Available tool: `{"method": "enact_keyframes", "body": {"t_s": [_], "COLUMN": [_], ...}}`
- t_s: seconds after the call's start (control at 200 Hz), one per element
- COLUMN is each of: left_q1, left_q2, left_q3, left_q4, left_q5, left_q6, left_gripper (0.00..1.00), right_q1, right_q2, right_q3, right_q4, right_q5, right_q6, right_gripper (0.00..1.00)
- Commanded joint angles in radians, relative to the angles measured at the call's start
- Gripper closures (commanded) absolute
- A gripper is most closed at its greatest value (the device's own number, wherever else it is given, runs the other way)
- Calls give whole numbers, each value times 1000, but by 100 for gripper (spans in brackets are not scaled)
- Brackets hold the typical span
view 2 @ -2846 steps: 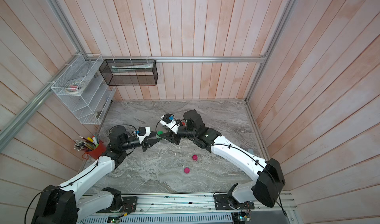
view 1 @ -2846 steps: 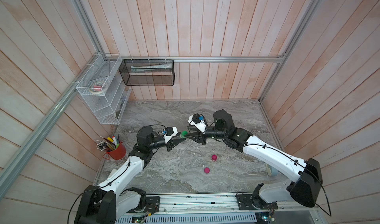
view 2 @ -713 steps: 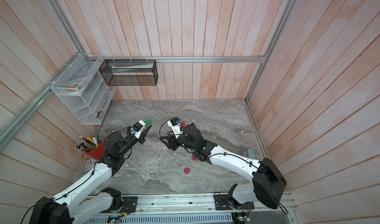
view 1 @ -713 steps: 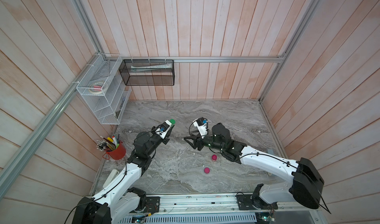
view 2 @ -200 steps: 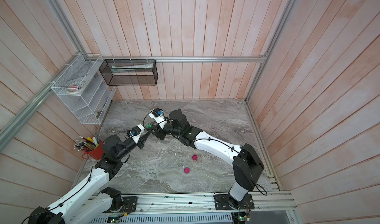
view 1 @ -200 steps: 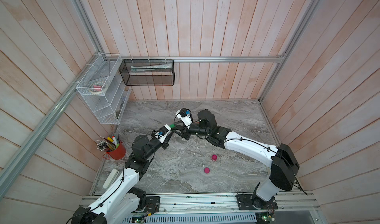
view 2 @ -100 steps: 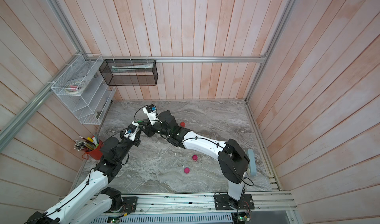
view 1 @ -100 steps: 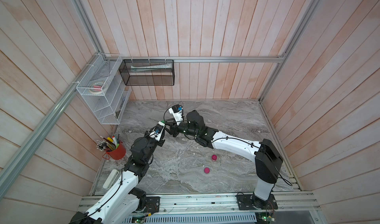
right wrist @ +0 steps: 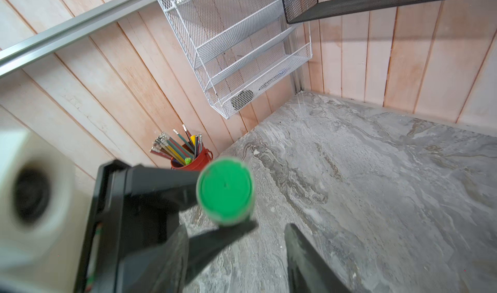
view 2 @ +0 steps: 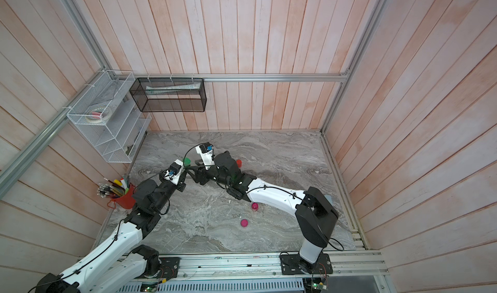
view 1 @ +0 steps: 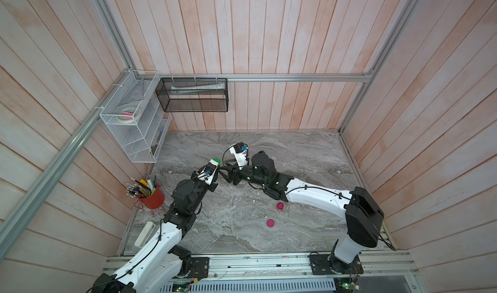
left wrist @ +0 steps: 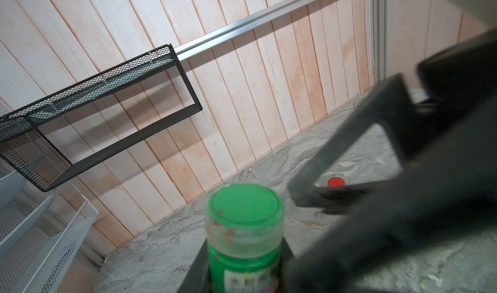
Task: Close the paint jar lid
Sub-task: Screw the lid onto the paint jar.
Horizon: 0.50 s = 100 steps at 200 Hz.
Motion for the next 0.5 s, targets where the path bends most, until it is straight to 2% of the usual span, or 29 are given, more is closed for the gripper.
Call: {"method": "enact_keyframes", "body": {"t_s": [0.0, 0.155, 0.225, 0.32, 0.415, 0.495], "left_q1": [4, 8, 8, 9, 9, 10], "left_q2": [4, 36, 53, 94, 146, 184], "left_q3": [40, 48, 56, 99, 162, 214], "left_q4": [149, 131, 91, -25, -175, -293], "left_q5": [34, 151, 278, 494, 697, 770], "left_q6": [-10, -10, 15, 61, 104, 141], "left_gripper": [69, 69, 69, 69, 69, 69], "right_q1": [6, -40, -55, -83, -127, -165], "right_q2": [-73, -244, -291, -323, -361, -380], "right_q3": [-132, -253, -236, -181, -152, -126], "right_q4": [-87, -93, -184, -336, -407, -460], "right_q5": [-35, -120, -112, -41, -75, -155], "right_q6": [-61, -205, -319, -464, -613, -702], "right_gripper": [41, 43, 44, 48, 49, 50]}}
